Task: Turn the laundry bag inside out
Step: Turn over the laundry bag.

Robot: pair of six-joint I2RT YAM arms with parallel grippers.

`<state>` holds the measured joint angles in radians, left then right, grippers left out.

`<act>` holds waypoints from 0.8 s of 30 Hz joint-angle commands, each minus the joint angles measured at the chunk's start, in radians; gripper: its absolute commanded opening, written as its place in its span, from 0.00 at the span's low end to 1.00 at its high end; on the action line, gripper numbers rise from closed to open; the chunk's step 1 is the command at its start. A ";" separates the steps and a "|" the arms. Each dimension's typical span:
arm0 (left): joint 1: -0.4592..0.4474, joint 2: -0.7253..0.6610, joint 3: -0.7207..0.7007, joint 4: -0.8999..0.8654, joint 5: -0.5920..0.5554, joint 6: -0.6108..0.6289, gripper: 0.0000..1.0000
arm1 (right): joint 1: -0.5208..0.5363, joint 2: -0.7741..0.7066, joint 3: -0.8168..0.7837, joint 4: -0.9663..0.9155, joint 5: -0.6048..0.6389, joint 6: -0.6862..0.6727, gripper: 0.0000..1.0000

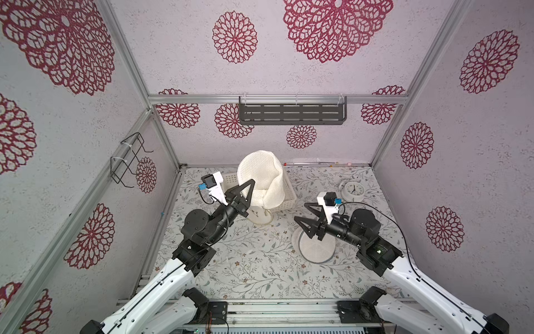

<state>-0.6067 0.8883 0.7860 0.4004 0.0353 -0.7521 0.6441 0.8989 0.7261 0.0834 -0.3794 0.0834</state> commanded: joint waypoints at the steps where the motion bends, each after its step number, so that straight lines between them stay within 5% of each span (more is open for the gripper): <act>1: -0.001 0.007 0.027 0.038 0.009 -0.037 0.00 | 0.046 0.043 0.027 0.172 0.045 -0.062 0.75; 9: -0.025 0.012 0.038 0.038 0.017 -0.093 0.00 | 0.098 0.198 0.073 0.404 0.120 -0.091 0.62; 17: -0.028 0.015 0.036 0.037 0.014 -0.116 0.00 | 0.132 0.261 0.035 0.523 0.089 -0.027 0.00; 24: -0.031 0.040 0.092 0.036 0.032 -0.252 0.00 | 0.152 0.347 -0.047 0.641 0.218 0.100 0.00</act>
<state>-0.6304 0.9230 0.8318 0.4011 0.0475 -0.9222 0.7891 1.2083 0.6945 0.6380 -0.2405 0.1062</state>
